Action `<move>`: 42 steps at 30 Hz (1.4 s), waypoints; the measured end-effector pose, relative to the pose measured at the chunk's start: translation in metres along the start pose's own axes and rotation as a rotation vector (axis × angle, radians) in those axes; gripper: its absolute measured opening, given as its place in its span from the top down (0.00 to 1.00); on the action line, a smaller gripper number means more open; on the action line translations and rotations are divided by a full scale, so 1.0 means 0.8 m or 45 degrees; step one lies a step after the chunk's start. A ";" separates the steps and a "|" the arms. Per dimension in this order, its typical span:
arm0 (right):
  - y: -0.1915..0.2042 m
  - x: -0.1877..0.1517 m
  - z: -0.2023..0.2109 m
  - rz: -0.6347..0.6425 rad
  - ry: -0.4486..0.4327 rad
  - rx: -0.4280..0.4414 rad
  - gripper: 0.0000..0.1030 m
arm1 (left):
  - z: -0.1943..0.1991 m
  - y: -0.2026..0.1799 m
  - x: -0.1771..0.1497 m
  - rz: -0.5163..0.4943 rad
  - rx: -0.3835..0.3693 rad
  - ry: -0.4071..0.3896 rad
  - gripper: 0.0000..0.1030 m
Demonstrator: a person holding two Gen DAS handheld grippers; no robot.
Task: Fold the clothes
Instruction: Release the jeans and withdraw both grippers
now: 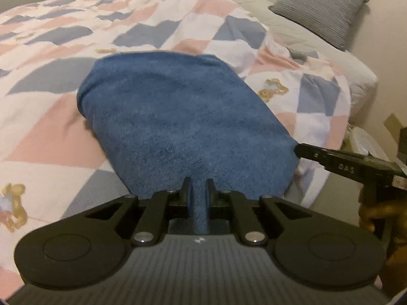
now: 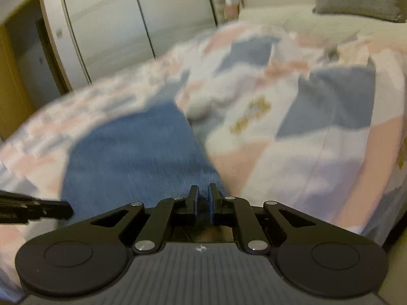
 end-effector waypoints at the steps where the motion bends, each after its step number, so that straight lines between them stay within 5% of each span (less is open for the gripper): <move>1: 0.001 0.001 0.000 0.000 0.003 -0.006 0.90 | 0.004 -0.005 0.003 -0.013 0.016 -0.005 0.91; 6: 0.010 0.004 0.037 -0.025 -0.035 0.028 0.57 | 0.032 -0.033 -0.002 -0.055 0.078 -0.031 0.74; 12: 0.029 -0.020 0.066 -0.043 0.009 0.075 0.52 | 0.052 -0.050 -0.040 0.007 0.156 0.054 0.70; 16: 0.037 -0.033 0.088 -0.048 0.022 0.085 0.44 | 0.076 -0.065 -0.058 -0.008 0.202 0.053 0.56; 21: 0.040 -0.041 0.114 -0.057 0.009 0.067 0.30 | 0.101 -0.082 -0.073 -0.045 0.222 0.038 0.51; 26: 0.050 -0.058 0.129 -0.083 0.036 0.042 0.29 | 0.119 -0.092 -0.085 -0.070 0.212 0.030 0.50; 33: 0.076 -0.070 0.158 -0.008 0.048 -0.062 0.17 | 0.149 -0.089 -0.104 -0.058 0.217 -0.016 0.41; 42: 0.117 -0.085 0.183 0.143 0.041 -0.179 0.13 | 0.185 -0.081 -0.125 -0.011 0.261 -0.063 0.36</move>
Point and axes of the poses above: each gripper's, at about its wrist camera, not at the fingertips, and z roughly against the way its jaws point, y to its left, x to its top, the point moved 3 cm from there along -z, roughly the way its jaws point, and after that the axes turned 14 degrees about -x, right-handed, at the moved point
